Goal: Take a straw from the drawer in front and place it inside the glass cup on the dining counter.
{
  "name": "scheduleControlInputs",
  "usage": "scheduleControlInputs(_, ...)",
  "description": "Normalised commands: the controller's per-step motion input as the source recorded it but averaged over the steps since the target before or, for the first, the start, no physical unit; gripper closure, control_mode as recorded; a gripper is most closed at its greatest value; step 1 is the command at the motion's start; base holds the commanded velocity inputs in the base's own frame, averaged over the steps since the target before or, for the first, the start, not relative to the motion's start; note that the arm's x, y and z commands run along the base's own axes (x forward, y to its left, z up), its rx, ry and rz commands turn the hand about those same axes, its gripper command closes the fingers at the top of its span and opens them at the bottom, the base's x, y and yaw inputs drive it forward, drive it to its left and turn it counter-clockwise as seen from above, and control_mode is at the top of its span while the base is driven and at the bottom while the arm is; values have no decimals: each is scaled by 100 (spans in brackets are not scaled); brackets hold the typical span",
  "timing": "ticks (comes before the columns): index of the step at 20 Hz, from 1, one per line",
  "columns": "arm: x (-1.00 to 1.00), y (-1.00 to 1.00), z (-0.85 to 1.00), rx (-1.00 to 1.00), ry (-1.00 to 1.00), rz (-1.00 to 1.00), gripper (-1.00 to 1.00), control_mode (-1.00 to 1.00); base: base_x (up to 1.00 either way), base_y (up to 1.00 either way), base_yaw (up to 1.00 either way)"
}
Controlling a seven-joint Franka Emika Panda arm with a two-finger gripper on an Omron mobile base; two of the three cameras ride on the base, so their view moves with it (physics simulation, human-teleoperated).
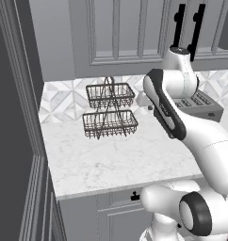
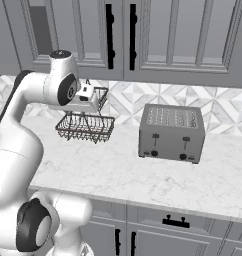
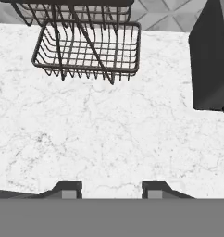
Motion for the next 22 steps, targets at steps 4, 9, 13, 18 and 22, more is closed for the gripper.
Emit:
scheduleControlInputs(4, -18, 0, -25, -1, 0, 0, -100, -100, 0, 0, 0)
scheduleControlInputs(9, -56, 0, -48, -1, 0, 0, -100, -100, 0, 0, 0)
scheduleControlInputs(13, -59, 0, -44, 0, -8, 0, -100, -100, 0, 0, 0)
scheduleControlInputs(18, -52, 0, -13, 0, -15, 0, -100, -100, 0, 0, 0)
scheduleControlInputs(22, -41, 0, 0, 0, -13, 0, -100, -100, 0, 0, 0)
